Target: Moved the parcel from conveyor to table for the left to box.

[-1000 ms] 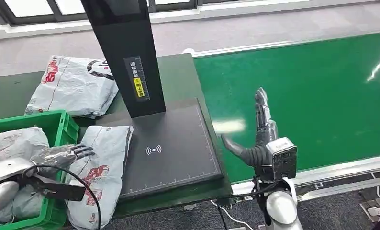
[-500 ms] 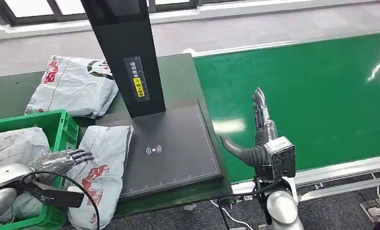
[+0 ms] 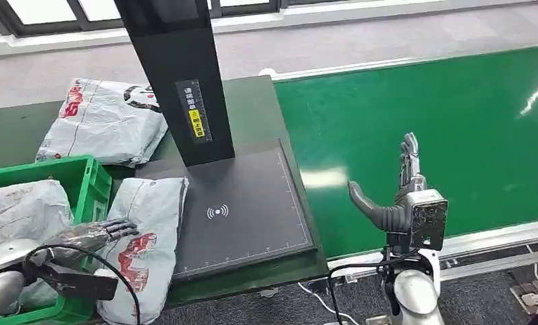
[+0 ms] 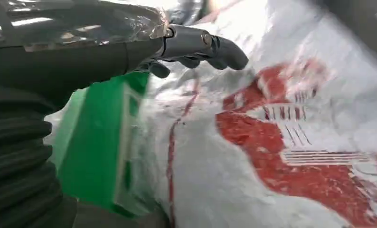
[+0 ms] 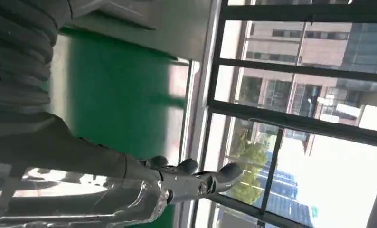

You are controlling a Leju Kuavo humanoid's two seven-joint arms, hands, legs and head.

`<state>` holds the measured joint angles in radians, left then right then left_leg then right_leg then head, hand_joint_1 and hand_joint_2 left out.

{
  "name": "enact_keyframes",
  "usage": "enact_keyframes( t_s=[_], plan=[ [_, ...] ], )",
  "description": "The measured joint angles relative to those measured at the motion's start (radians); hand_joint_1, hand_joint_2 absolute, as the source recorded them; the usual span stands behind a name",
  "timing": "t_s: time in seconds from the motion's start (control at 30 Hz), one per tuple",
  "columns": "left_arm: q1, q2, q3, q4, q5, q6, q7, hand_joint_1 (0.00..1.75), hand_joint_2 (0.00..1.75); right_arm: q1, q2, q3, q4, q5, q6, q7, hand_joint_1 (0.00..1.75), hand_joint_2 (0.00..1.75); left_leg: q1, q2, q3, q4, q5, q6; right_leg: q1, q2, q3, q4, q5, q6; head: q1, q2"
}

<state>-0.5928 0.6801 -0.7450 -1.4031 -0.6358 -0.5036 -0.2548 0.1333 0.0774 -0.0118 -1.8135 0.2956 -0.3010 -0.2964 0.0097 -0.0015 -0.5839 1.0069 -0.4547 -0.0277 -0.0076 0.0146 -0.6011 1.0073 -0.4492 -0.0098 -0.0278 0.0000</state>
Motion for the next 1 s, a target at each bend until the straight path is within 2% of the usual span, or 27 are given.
enact_keyframes(
  t_s=[0.4, 1.0],
  plan=[
    [-0.008, -0.04, 0.037, -0.018, 0.055, 0.013, 0.018, 1.75, 1.75, 0.014, 0.0, -0.036, 0.0, 0.005, -0.024, 0.008, 0.0, 1.75, 0.0, 0.001, 0.0, 0.0, 0.0, 0.0, 0.0, 0.0, 0.0, 0.0, 0.0, 0.0, 0.0, 0.0],
    [-0.018, -0.048, 0.044, -0.028, 0.066, 0.031, 0.021, 1.75, 1.75, 0.021, 0.0, -0.055, -0.004, 0.008, -0.016, 0.005, 0.0, 1.75, 0.0, 0.0, 0.0, 0.0, 0.0, 0.0, 0.0, 0.0, 0.0, 0.0, 0.0, 0.0, 0.0, 0.0]
  ],
)
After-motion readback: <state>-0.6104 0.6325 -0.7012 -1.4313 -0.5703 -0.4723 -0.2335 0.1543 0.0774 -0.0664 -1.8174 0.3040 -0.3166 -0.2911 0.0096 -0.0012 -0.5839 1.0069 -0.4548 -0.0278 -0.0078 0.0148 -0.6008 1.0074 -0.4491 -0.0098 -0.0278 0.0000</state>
